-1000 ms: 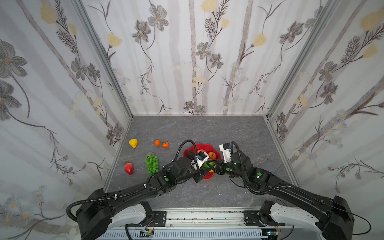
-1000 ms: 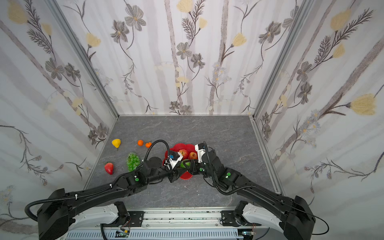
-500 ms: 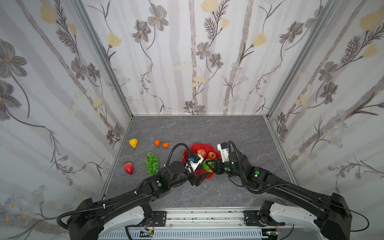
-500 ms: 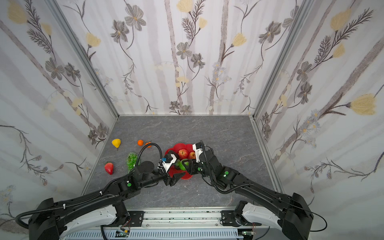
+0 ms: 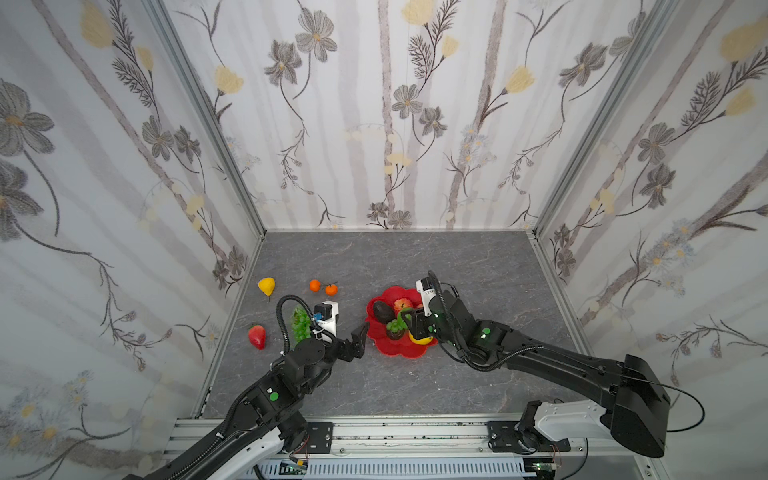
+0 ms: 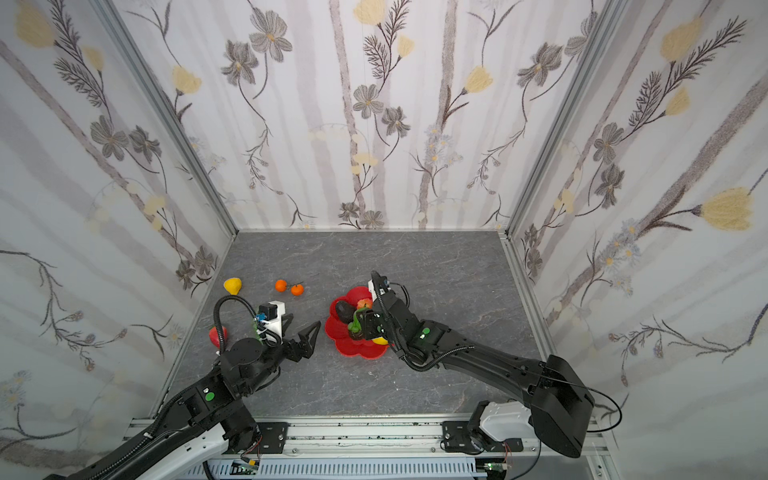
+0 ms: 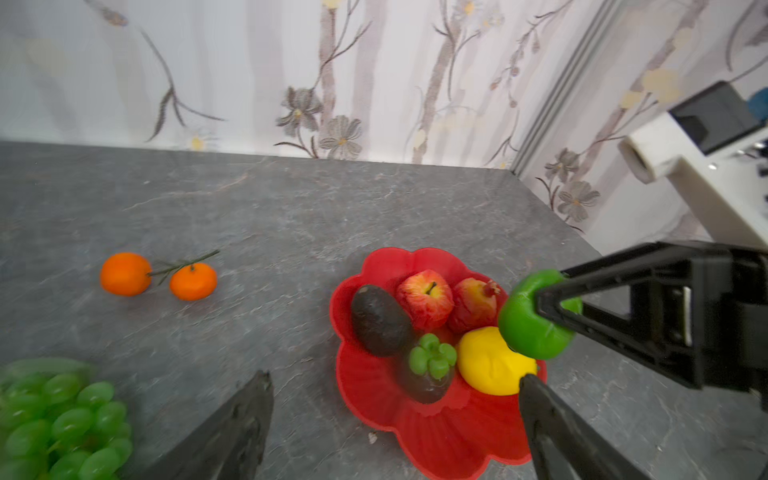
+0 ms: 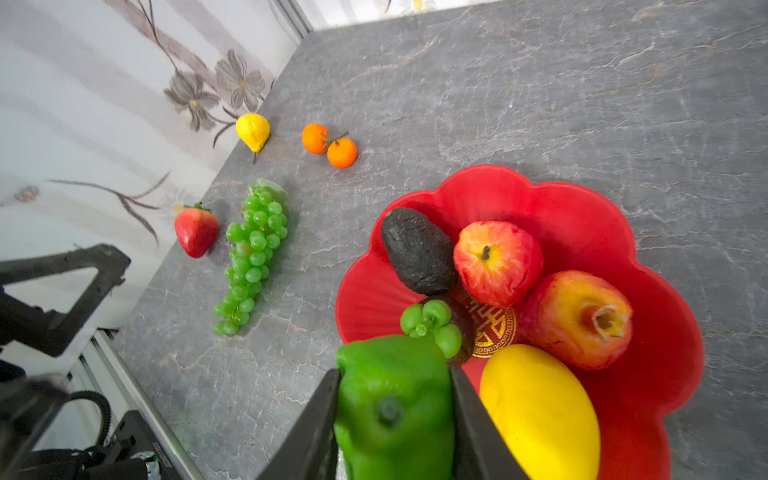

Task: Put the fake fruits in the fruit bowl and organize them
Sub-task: 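Lower the pepper into the bowl with right gripper while left arm withdraws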

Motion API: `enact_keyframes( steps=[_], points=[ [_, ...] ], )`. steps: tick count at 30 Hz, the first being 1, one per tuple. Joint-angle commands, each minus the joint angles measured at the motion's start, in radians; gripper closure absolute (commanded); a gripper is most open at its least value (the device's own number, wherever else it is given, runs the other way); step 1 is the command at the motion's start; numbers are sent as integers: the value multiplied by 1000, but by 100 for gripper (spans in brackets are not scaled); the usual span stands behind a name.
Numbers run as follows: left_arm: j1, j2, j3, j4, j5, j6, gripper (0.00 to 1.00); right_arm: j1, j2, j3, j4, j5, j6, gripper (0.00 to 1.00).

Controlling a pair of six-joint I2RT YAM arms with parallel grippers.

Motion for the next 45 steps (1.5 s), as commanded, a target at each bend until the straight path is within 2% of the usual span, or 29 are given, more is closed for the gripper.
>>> enact_keyframes(
  steps=[1,8,19,33,45],
  points=[
    [26,-52,-17,-114,-82,-113,8,33,57,32,12,59,-34,75],
    [49,-122,-45,-151,-112,-152,7,84,228,135,13,92,-73,75],
    [52,-133,-58,-142,-100,-150,5,108,434,297,-40,166,-149,75],
    [60,-146,-71,-130,-86,-148,3,119,549,375,-89,252,-201,74],
    [66,-146,-73,-131,-83,-152,2,127,567,365,-112,287,-226,70]
  ],
)
